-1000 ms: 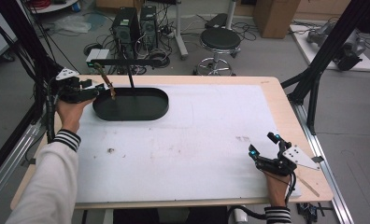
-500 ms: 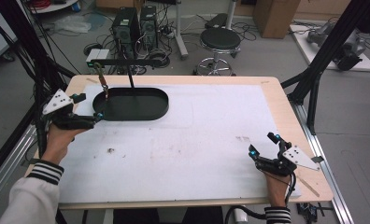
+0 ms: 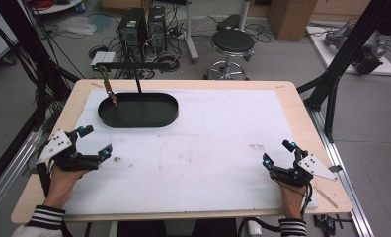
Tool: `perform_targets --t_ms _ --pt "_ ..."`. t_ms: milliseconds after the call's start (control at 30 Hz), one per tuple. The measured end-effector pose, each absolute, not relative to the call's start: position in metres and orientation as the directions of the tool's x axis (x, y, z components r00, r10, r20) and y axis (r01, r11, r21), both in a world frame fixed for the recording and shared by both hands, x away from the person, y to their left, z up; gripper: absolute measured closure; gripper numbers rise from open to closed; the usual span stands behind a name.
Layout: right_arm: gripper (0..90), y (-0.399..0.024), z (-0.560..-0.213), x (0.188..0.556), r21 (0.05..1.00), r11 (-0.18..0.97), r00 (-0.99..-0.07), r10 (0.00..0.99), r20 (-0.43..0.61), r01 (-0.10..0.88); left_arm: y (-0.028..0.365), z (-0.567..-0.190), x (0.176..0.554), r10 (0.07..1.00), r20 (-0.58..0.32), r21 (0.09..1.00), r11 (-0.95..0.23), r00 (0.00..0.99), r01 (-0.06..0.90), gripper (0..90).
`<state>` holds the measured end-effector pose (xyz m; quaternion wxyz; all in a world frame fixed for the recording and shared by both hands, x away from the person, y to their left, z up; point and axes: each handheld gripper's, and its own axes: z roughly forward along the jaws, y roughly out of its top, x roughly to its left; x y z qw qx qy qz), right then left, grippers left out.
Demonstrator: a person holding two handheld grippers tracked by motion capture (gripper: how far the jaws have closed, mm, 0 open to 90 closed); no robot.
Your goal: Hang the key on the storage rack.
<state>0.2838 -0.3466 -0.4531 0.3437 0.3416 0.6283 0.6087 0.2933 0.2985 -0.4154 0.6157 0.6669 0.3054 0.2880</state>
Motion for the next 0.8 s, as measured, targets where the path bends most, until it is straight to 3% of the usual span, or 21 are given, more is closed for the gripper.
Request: perform_targets --t_ms 467,800 --pt "9.4 -0.346 -0.453 0.283 0.999 0.035 -0.532 0.846 -0.024 0.011 0.304 -0.451 0.271 0.775 0.001 1.000 -0.008 0.632 0.007 1.7" --pt "9.4 -0.346 -0.453 0.284 0.999 0.036 -0.534 0.845 -0.024 0.013 0.305 -0.453 0.270 0.774 -0.009 1.000 0.008 0.634 0.003 1.7"
